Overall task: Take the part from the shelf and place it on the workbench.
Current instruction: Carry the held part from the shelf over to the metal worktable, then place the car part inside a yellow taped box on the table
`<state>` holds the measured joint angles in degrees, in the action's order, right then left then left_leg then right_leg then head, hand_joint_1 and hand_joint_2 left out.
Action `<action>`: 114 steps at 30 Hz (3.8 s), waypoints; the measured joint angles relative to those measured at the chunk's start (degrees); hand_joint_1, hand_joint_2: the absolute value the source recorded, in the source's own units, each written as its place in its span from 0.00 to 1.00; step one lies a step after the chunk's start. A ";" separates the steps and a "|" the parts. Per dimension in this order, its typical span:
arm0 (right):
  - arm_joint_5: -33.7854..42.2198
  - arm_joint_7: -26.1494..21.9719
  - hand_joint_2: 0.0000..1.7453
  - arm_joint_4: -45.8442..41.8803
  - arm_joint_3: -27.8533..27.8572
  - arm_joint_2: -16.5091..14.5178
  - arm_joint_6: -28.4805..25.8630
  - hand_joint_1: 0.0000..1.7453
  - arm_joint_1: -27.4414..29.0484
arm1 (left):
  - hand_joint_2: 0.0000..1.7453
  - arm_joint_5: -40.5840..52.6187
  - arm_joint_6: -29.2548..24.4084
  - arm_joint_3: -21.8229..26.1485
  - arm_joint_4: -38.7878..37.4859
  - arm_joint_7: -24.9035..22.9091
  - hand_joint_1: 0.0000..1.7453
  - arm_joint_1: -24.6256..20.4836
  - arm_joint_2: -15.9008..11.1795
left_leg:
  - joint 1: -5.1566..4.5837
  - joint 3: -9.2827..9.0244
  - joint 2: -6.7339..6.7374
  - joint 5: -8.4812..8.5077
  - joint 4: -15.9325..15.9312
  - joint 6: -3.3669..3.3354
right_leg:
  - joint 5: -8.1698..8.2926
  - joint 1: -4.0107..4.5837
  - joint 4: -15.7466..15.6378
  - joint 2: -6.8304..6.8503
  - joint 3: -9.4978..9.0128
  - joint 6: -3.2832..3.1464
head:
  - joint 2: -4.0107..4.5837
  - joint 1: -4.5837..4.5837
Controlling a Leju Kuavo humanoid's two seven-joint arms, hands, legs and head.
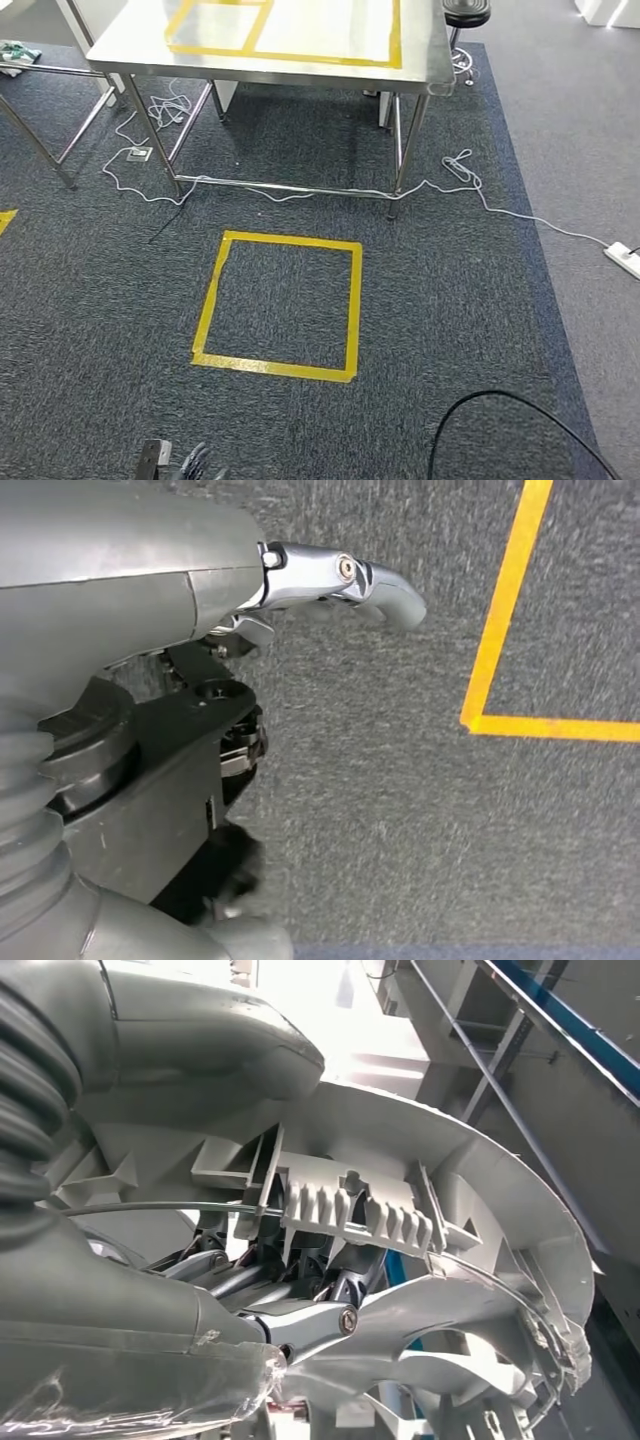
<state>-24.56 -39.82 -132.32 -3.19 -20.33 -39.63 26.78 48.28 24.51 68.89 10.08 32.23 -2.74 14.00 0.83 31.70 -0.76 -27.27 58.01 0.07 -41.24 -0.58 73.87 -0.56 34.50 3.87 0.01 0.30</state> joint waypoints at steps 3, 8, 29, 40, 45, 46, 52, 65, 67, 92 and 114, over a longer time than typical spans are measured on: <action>0.03 0.00 1.00 0.01 0.01 0.02 0.00 1.00 0.07 | 1.00 -0.25 -0.59 0.01 0.00 -0.27 0.00 0.10 0.08 | 0.30 -2.58 -0.40 -1.96 0.00 0.55 | 7.60 -0.03 -7.31 0.15 1.82 -0.09 | 0.00 -0.09; 0.08 0.02 1.00 0.02 0.11 0.02 0.00 1.00 0.19 | 1.00 -0.40 -1.08 0.04 0.00 -0.82 0.00 -0.08 0.13 | 0.20 -4.68 -0.57 -3.75 -0.22 2.49 | 15.38 0.25 -12.50 0.09 1.30 -2.11 | -0.01 -0.21; -0.06 -0.02 1.00 0.00 0.13 0.02 0.01 1.00 -0.23 | 1.00 -0.84 1.24 0.68 0.00 0.33 0.00 -0.79 -0.08 | -0.28 -2.18 0.01 -0.69 -1.54 -0.02 | 7.60 0.01 -0.11 -0.01 4.11 -0.29 | 0.01 -0.09; -0.10 -0.01 1.00 -0.01 0.17 0.01 0.01 1.00 -0.16 | 1.00 -0.84 1.27 0.69 0.00 0.36 0.00 -1.02 -0.13 | 0.47 -6.40 0.02 -2.56 3.12 3.58 | 16.72 -0.68 -12.97 0.44 1.87 -2.27 | 0.01 -0.33; -0.10 -0.02 1.00 0.00 0.15 0.00 0.02 1.00 -0.18 | 1.00 -0.91 0.05 0.70 0.00 -0.07 0.00 -0.85 -0.13 | 0.10 6.09 0.15 -8.50 15.67 3.48 | 14.63 -0.56 -15.42 0.22 -3.24 -3.11 | 0.00 0.15; -0.11 -0.02 1.00 0.00 0.15 0.00 0.02 1.00 -0.20 | 1.00 -0.95 -0.33 0.72 0.00 -0.17 0.00 -0.82 -0.14 | -0.05 7.31 0.15 -10.61 15.07 3.20 | 13.96 -0.45 -15.90 0.06 -4.57 -3.15 | 0.00 0.24; -0.07 0.00 1.00 0.08 0.17 0.00 0.02 1.00 -0.31 | 1.00 -1.05 -1.02 0.86 0.00 -0.32 0.00 -0.41 -0.28 | -1.79 8.55 0.10 7.34 -0.44 0.46 | 8.73 0.52 -16.60 -0.66 -9.52 -2.62 | 0.00 0.61; -0.05 0.04 1.00 0.00 0.15 0.00 0.01 1.00 -0.34 | 1.00 -1.36 -2.32 0.99 0.00 -0.69 0.00 -1.10 0.07 | -1.67 2.79 -0.57 3.77 -0.64 -0.73 | 12.27 0.74 -11.62 -0.04 -1.75 -2.03 | 0.00 0.16; -0.05 0.04 1.00 0.00 0.16 0.00 0.02 1.00 -0.33 | 1.00 -1.39 -2.68 0.99 0.00 -0.79 0.00 -1.13 0.09 | -1.81 2.41 -0.70 3.41 -0.57 -0.31 | 13.97 0.87 -14.70 -0.12 -2.65 -2.30 | 0.01 0.23; -0.25 0.04 1.00 0.00 0.11 0.02 0.02 1.00 -0.40 | 1.00 -0.72 0.25 1.03 0.00 0.29 0.00 -0.79 -0.04 | -0.84 -1.99 0.11 -0.66 -1.69 -0.74 | 8.71 -0.02 1.28 0.11 6.18 -0.44 | 0.00 0.04; -0.18 0.04 1.00 0.02 0.10 0.02 0.02 1.00 -0.39 | 1.00 -0.96 -2.52 1.03 0.00 -0.03 0.00 -0.71 0.18 | -0.58 3.86 0.33 3.34 0.65 1.58 | 10.05 -0.35 -16.09 -0.34 -7.18 -1.04 | -0.01 1.20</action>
<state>-24.74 -39.78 -132.30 -3.09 -20.31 -39.60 26.39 47.31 21.99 69.92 10.08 32.21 -3.45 14.18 0.25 35.56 -0.43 -23.93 58.66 1.65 -31.19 -0.93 57.78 -0.90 27.32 2.82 0.00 1.50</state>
